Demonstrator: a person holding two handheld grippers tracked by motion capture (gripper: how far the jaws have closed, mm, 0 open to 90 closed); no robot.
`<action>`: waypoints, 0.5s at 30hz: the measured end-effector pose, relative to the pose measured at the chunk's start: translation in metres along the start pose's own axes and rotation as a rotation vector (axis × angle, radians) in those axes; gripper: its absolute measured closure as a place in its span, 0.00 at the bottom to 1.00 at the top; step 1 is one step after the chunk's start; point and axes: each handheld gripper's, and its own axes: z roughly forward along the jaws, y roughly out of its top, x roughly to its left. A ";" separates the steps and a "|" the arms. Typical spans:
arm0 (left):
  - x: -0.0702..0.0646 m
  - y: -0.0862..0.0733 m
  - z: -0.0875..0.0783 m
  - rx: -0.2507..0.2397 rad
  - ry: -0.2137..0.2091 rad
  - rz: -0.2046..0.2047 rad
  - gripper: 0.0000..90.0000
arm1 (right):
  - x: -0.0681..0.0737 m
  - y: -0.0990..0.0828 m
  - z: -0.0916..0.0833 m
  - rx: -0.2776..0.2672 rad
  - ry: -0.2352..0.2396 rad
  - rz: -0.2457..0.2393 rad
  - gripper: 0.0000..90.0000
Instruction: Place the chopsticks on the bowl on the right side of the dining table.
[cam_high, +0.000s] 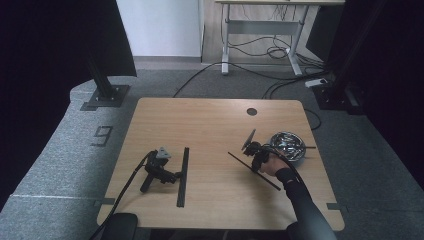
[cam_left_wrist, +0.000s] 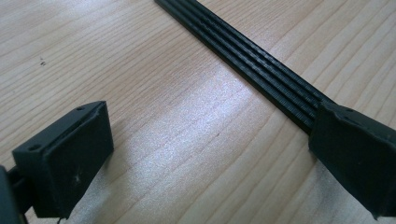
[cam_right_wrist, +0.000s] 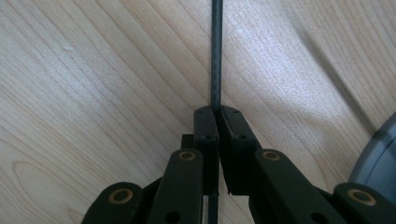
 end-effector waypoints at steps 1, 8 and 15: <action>0.000 0.000 0.000 0.000 0.000 0.000 0.00 | 0.000 -0.001 0.000 -0.003 -0.001 0.002 0.95; 0.000 0.000 0.000 0.000 0.000 0.000 0.00 | -0.003 -0.011 -0.008 -0.057 0.005 0.013 0.95; 0.000 0.000 0.000 0.000 0.000 0.001 0.00 | -0.001 -0.025 -0.036 -0.110 0.020 0.006 0.95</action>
